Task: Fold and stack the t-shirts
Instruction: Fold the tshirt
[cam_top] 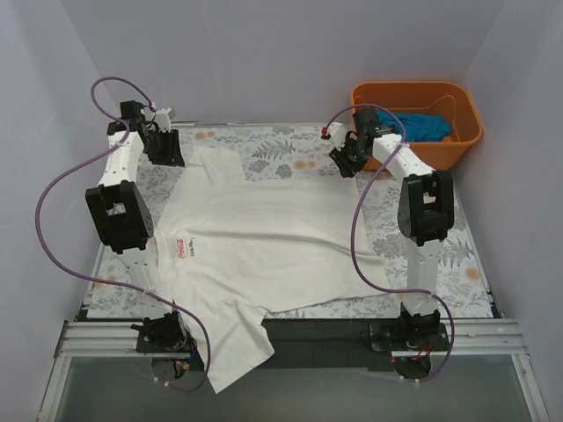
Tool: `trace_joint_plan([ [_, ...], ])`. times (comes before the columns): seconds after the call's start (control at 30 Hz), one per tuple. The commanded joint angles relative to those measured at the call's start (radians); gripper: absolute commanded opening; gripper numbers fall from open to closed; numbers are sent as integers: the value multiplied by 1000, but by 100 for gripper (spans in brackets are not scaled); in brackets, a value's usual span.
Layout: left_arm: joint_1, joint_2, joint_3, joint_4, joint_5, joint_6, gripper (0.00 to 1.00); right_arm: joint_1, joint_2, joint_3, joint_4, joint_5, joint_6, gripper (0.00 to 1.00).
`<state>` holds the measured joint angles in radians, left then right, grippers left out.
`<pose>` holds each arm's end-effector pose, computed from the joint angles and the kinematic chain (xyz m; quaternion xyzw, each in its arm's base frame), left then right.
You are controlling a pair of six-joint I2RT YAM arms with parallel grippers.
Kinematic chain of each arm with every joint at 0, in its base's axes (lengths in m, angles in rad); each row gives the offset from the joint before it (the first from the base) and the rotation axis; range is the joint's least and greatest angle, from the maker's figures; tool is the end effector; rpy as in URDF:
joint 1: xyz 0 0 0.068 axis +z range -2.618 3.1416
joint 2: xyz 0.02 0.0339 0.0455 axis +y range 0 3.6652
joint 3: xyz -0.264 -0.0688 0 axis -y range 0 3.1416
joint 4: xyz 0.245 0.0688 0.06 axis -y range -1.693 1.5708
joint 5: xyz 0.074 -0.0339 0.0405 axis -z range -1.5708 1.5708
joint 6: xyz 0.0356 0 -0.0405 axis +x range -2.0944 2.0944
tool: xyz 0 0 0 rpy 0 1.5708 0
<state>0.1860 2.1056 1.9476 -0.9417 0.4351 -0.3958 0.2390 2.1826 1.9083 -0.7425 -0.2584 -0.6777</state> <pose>0.4491 0.0692 0.2666 -0.2241 0.9240 -0.2326 0.2046 0.4649 0.1226 0.2288 -0.4537 0.8398 0.0619 0.2917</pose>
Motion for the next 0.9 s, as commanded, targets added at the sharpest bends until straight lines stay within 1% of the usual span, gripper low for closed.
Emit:
trace_joint_plan([
  [0.0, -6, -58, -25, 26, 21, -37, 36, 3, -93, -151, 255, 102, 27, 45],
  [0.03, -8, -59, -32, 27, 17, -40, 36, 6, -128, -235, 303, 131, 30, 45],
  [0.1, -11, -59, -41, 35, 16, -48, 36, 6, -150, -302, 400, 160, 38, 47],
  [0.13, -13, -59, -42, 37, 14, -51, 36, 9, -155, -317, 443, 185, 47, 47],
  [0.37, -22, -42, -41, 61, 13, -74, 36, 8, -130, -356, 508, 212, 59, 48],
  [0.43, -25, -36, -33, 60, 13, -75, 36, 6, -139, -371, 523, 215, 95, 50],
  [0.53, -29, -30, -29, 61, 13, -77, 36, 6, -171, -431, 592, 215, 164, 56],
  [0.57, -30, -29, -30, 61, 11, -78, 36, 8, -179, -449, 617, 225, 184, 56],
  [0.6, -30, -27, -29, 63, 10, -78, 36, 8, -187, -483, 671, 237, 238, 56],
  [0.7, -30, -24, -35, 66, 10, -83, 36, 8, -204, -515, 732, 292, 311, 56],
  [0.73, -30, -24, -38, 66, 8, -83, 36, 8, -219, -547, 780, 315, 363, 55],
  [0.8, -30, -24, -45, 66, 11, -87, 36, 6, -239, -597, 854, 326, 397, 55],
  [0.83, -31, -24, -50, 64, 10, -86, 36, 9, -253, -629, 918, 341, 427, 56],
  [0.87, -31, -25, -55, 63, 7, -84, 36, 8, -251, -635, 934, 349, 437, 56],
])
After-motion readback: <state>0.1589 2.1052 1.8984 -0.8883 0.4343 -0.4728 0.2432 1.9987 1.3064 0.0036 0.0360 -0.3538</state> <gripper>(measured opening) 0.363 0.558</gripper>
